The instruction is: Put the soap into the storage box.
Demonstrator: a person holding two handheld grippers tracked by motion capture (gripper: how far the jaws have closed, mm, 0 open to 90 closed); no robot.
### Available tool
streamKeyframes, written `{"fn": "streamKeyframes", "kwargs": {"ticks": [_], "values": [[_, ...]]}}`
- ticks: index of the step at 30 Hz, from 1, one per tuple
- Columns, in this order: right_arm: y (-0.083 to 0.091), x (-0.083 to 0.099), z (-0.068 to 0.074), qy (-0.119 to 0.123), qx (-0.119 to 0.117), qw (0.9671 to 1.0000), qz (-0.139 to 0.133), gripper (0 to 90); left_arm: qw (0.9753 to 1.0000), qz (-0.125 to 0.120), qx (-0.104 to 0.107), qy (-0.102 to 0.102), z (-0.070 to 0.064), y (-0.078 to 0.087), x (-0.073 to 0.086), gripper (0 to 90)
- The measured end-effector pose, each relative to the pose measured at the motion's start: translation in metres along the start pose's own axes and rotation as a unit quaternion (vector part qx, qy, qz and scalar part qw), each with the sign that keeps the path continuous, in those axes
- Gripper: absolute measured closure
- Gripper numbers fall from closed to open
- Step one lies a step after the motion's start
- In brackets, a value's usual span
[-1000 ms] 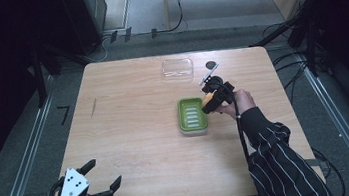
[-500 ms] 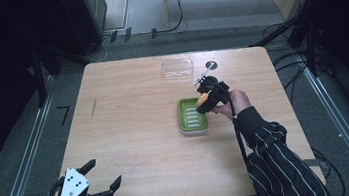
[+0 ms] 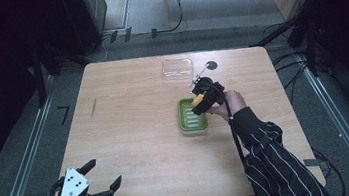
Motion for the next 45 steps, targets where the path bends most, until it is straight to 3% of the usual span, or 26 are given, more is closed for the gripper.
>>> {"fn": "streamKeyframes", "kwargs": {"ticks": [32,45], "values": [[-0.018,-0.006,0.01,0.022,-0.008,0.9996,0.017,28.0,1.0,0.004,0.002,-0.003,0.0,-0.001,-0.001,13.6],[-0.036,-0.015,0.018,0.038,-0.013,0.9981,0.046,28.0,1.0,0.002,0.006,-0.004,0.0,-0.002,-0.001,13.6]]}}
Point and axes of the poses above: each handheld gripper's, and its own axes: y roughly backward along the jaws, x roughly out of its underside, z roughly to its left, the point moved 5 cm from there along -y, roughly forward along the jaws, and after that the axes turned 4 degrees about z, right-handed, at the moved point
